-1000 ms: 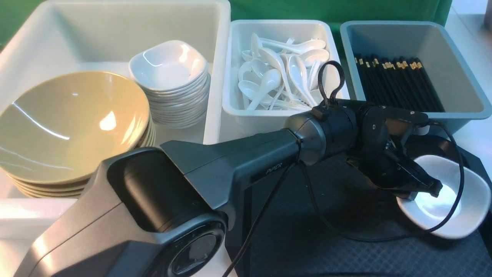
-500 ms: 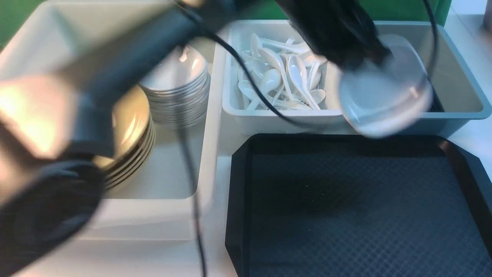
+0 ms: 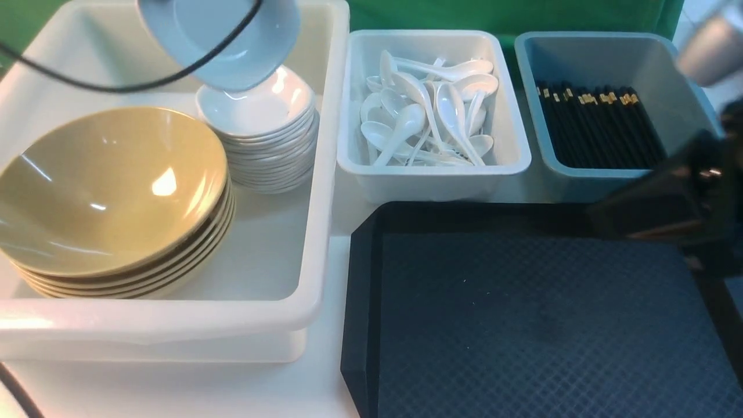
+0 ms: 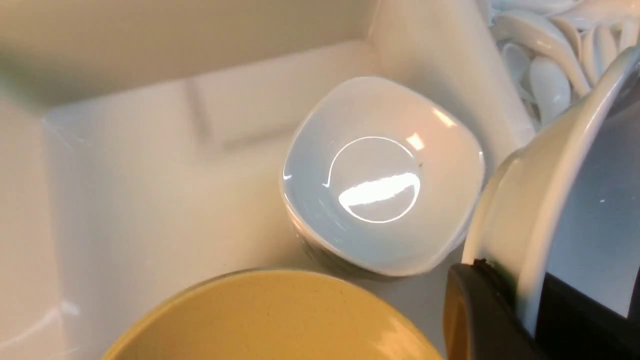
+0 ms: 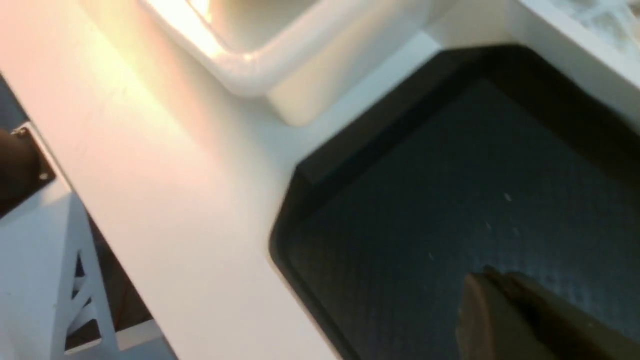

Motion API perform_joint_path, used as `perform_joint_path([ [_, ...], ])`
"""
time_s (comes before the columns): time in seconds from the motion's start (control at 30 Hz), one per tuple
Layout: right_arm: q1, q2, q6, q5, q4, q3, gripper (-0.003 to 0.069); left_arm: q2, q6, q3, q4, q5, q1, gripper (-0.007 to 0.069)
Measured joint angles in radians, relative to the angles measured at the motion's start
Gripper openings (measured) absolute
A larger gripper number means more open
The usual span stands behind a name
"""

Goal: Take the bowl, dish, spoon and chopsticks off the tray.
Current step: Use the left arm to put the plate into the large storage box on the left

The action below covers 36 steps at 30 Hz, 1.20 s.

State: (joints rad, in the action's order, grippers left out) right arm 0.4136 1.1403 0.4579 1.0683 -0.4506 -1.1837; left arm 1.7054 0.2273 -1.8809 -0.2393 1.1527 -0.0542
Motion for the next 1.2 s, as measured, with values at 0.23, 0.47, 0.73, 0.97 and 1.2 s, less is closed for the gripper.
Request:
perform_joint_path([
  [0.23,0.14,0.127,0.003,-0.035,-0.011,-0.053,0.0038,0.125,0.078,0.071,-0.108,-0.213,0.058,0.0001],
  [0.47,0.157,0.169,0.001,-0.007,0.029,-0.055,0.0038,0.26,0.085,0.071,-0.123,-0.339,0.058,0.0007],
  [0.73,0.157,0.169,-0.019,-0.006,0.092,-0.055,0.0038,0.311,0.184,0.071,-0.113,-0.321,0.058,0.0188],
  [0.97,0.157,0.169,-0.019,-0.023,0.104,-0.055,0.0041,0.31,0.215,0.049,-0.112,-0.294,0.058,0.0514],
  [1.2,0.157,0.169,-0.019,-0.024,0.107,-0.055,0.0043,0.285,0.187,-0.071,-0.094,-0.189,0.057,0.0572],
])
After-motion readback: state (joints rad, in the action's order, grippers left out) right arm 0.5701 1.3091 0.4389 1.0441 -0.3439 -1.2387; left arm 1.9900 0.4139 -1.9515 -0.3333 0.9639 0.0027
